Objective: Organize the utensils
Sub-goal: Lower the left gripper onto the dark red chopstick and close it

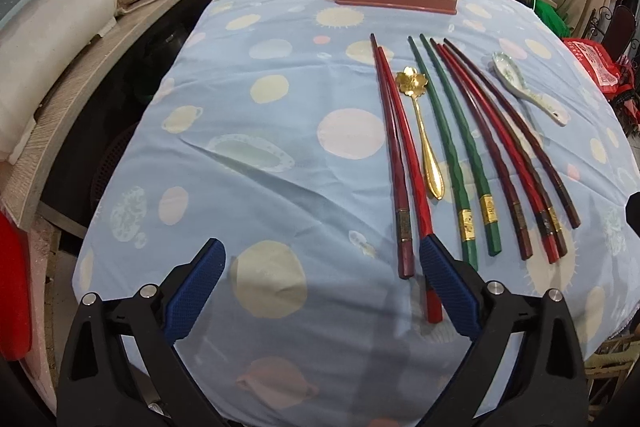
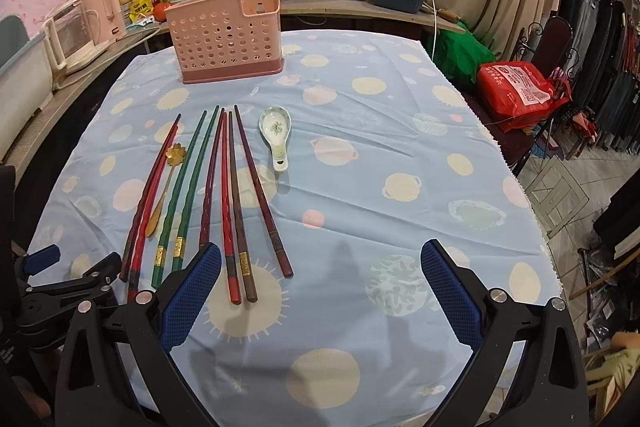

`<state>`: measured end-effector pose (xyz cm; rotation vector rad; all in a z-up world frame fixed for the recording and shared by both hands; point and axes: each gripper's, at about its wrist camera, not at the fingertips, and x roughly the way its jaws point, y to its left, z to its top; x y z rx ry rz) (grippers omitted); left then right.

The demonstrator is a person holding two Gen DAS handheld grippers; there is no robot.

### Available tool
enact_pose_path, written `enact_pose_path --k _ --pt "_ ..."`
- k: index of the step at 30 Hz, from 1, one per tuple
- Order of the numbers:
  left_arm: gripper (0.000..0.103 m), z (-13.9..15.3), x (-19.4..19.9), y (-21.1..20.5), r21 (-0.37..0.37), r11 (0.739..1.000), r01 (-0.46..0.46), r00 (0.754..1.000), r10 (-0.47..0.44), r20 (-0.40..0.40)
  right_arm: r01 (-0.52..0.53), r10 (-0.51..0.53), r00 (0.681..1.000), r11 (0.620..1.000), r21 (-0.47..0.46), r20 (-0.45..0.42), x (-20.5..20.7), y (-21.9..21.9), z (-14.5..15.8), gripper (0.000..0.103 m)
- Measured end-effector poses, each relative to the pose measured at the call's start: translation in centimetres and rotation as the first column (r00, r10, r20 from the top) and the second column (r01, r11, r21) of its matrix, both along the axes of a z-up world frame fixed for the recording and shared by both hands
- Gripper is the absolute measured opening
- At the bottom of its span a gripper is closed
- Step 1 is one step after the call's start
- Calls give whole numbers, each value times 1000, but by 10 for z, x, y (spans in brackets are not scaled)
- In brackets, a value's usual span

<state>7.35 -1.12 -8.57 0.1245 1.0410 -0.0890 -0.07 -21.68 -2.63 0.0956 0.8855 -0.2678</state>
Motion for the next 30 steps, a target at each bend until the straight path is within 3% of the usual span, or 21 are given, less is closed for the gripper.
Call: enact_pose_path --k 13,22,24,30 --pt "78 -14 15 -4 -46 999 30 999 -31 -31 -8 8 999 1000 16 -33 18 -1 -12 96" --pt "48 -9 17 -10 -81 994 78 996 -81 -30 -19 20 999 1000 23 -40 27 -1 -16 96" --pt "34 -8 18 -10 -94 992 85 996 -89 -31 -21 22 999 999 26 -39 29 -2 -16 96" --pt "8 -6 21 -5 -121 989 85 995 -90 -40 -23 24 999 999 30 -23 39 -4 -14 96"
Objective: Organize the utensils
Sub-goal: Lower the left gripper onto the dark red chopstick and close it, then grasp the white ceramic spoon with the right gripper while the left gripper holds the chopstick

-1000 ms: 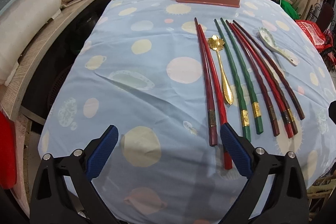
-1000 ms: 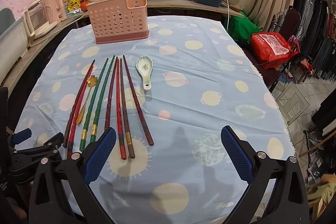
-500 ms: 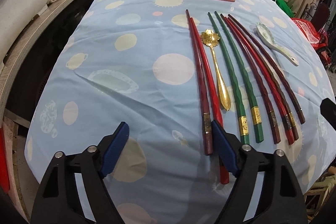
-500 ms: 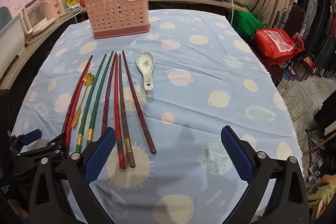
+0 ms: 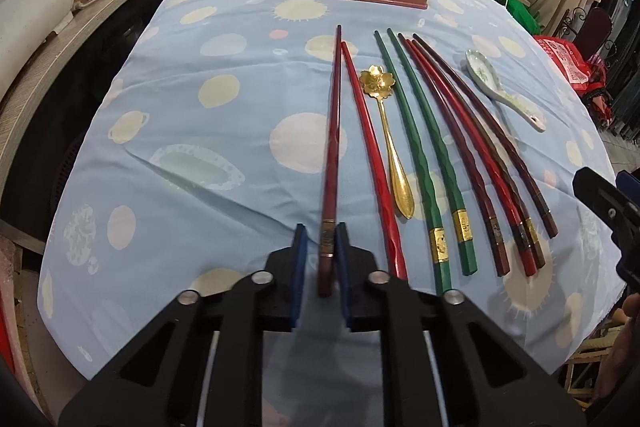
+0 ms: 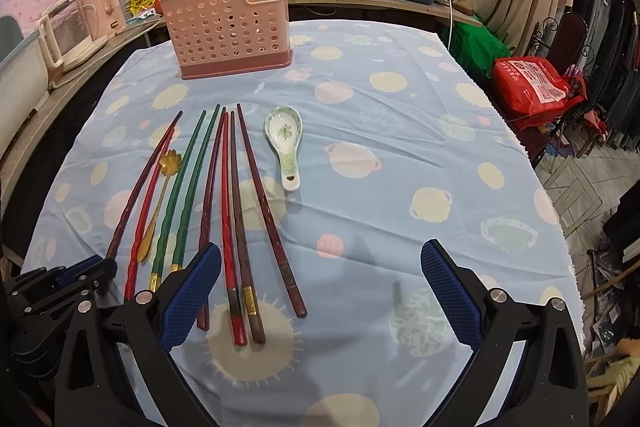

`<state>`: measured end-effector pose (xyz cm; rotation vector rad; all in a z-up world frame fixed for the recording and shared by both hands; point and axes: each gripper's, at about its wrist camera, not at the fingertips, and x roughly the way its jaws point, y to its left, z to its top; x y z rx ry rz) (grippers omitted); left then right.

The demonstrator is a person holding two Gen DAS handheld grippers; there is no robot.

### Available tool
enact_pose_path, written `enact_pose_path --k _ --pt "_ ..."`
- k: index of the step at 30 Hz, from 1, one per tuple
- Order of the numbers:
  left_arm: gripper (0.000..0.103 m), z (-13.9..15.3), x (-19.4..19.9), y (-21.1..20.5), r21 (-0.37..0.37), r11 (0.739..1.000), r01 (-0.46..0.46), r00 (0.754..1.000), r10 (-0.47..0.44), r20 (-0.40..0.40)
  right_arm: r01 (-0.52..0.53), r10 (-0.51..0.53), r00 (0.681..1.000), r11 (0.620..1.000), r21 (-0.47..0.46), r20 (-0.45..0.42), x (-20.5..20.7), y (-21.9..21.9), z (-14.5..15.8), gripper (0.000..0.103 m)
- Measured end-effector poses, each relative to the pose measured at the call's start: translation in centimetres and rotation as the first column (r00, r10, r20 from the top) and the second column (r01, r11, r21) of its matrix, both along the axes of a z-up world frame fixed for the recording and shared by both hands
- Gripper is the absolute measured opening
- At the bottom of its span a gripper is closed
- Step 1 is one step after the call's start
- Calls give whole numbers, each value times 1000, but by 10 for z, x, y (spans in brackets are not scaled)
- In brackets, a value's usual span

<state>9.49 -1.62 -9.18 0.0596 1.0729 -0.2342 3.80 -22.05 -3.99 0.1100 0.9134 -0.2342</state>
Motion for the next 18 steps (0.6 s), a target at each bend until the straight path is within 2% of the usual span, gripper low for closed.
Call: enact_pose_path --k 7,10,17,18 --pt "7 2 9 7 -8 1000 -19 1000 19 0 9 -10 999 999 34 41 24 -12 5 95" --pt "7 2 13 8 -4 1000 -22 1000 22 0 8 -11 999 998 54 47 41 -17 5 86" --pt "7 -1 20 7 2 1000 -24 1000 24 -2 -1 -1 1000 989 150 17 79 -29 -12 49" --pt "7 -1 21 7 2 1000 -24 1000 24 -2 -1 -1 1000 986 164 11 83 -30 -15 47"
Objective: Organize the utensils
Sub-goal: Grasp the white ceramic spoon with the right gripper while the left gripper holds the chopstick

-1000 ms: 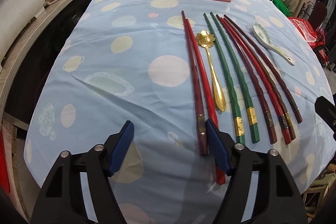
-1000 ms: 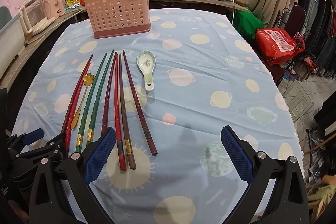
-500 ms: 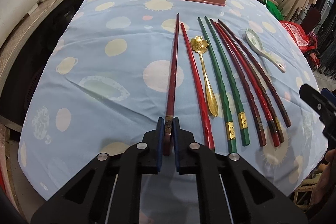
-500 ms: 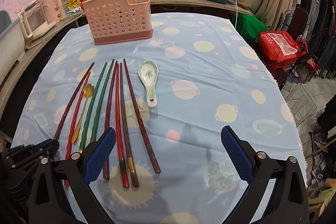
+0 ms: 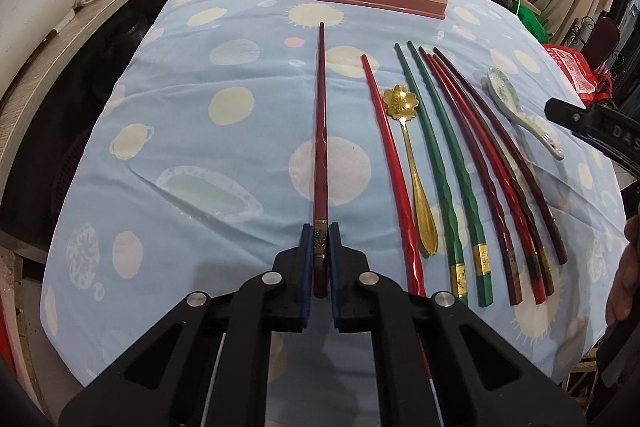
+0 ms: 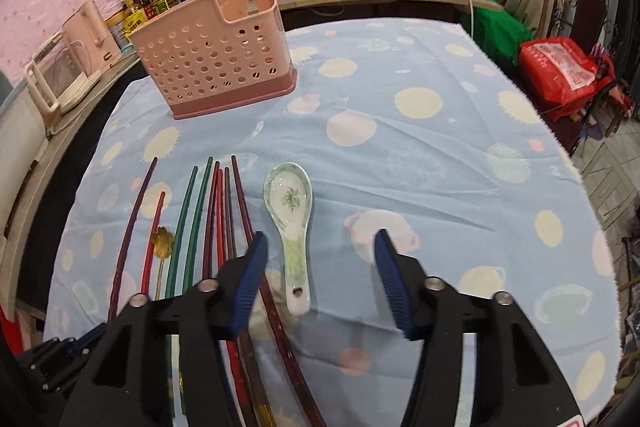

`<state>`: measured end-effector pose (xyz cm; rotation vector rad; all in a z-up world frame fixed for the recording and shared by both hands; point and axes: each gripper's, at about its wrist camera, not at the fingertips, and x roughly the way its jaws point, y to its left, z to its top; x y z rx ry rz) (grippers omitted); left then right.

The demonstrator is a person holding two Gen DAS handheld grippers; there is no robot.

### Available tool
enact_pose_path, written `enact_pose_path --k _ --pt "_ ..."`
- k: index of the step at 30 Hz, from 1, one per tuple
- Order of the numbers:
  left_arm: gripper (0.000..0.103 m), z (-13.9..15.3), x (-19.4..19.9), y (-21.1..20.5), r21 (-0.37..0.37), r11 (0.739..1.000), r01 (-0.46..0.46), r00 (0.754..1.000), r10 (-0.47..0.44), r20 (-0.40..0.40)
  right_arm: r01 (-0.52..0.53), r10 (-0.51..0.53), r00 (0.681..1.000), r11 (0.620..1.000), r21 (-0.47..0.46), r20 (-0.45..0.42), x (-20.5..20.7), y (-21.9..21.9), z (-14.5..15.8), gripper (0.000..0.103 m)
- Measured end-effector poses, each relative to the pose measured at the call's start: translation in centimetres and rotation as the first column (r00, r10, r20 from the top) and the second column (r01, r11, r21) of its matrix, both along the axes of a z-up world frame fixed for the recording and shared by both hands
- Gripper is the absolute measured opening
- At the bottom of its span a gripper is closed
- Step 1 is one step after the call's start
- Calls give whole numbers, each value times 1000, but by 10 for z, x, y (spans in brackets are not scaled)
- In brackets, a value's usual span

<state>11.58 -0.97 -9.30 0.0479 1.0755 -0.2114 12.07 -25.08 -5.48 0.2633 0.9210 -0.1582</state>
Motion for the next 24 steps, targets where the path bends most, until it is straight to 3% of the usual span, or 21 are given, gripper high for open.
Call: enact_pose_path --k 4,9,19,24 --pt "7 -1 2 -2 7 1000 -2 1000 2 2 -8 9 1000 1000 22 -25 10 -1 -13 39" --pt "7 0 5 -2 6 1000 -6 1000 6 -4 -22 25 999 998 63 -48 14 -1 -27 18" --pt "7 -1 5 -2 9 1000 -4 1000 4 0 -46 48 998 998 50 -33 9 4 -35 16" --pt "7 0 4 -1 -2 1000 -5 1000 5 0 -51 52 998 998 39 -32 5 7 -32 9"
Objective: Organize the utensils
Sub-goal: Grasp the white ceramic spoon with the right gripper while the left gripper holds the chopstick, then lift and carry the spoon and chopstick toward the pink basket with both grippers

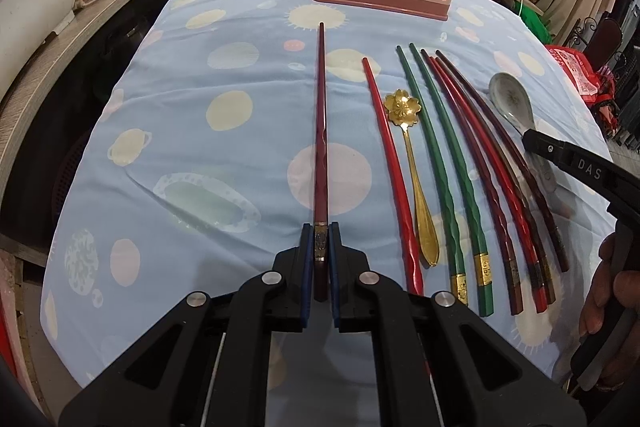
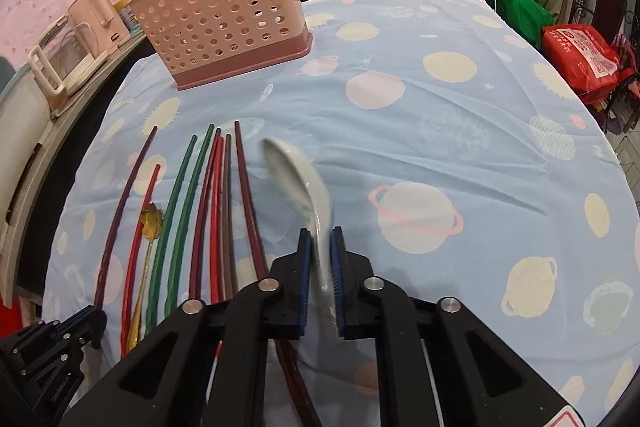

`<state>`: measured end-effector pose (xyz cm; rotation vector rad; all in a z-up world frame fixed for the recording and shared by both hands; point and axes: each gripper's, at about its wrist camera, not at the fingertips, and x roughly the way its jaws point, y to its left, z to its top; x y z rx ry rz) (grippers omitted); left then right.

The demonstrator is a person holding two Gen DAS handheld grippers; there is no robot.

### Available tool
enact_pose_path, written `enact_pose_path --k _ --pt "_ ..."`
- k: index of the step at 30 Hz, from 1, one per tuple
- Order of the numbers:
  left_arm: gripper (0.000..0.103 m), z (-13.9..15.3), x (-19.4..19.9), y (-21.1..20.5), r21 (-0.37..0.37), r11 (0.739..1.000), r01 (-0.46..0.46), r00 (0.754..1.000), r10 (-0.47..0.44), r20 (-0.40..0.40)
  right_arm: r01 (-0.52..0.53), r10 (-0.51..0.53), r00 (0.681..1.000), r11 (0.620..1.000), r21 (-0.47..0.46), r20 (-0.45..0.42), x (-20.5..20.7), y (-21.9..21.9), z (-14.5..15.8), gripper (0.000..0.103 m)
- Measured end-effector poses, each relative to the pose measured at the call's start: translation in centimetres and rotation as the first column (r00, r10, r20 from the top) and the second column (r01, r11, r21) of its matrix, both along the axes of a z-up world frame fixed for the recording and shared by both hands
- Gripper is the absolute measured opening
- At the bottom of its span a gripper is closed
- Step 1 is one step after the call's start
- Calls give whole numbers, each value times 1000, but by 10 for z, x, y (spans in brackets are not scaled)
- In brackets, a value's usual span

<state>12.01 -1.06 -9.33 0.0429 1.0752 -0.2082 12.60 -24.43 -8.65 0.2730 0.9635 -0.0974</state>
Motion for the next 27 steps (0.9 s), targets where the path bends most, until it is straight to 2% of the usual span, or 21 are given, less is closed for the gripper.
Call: enact_pose_path --k 8,16,23,27 --pt "7 13 -11 11 -64 998 -5 1000 5 1 17 -16 999 1000 -12 49 -26 -2 27 8" --pt "7 55 -34 18 -86 996 9 995 0 103 23 -21 991 1000 -17 132 -57 1 70 8" --pt "7 102 -48 25 -106 994 14 977 9 213 18 -16 983 1000 -8 181 -70 3 104 8" --pt "7 124 -48 29 -113 994 9 964 21 265 9 -8 984 1000 -7 177 -72 5 114 8"
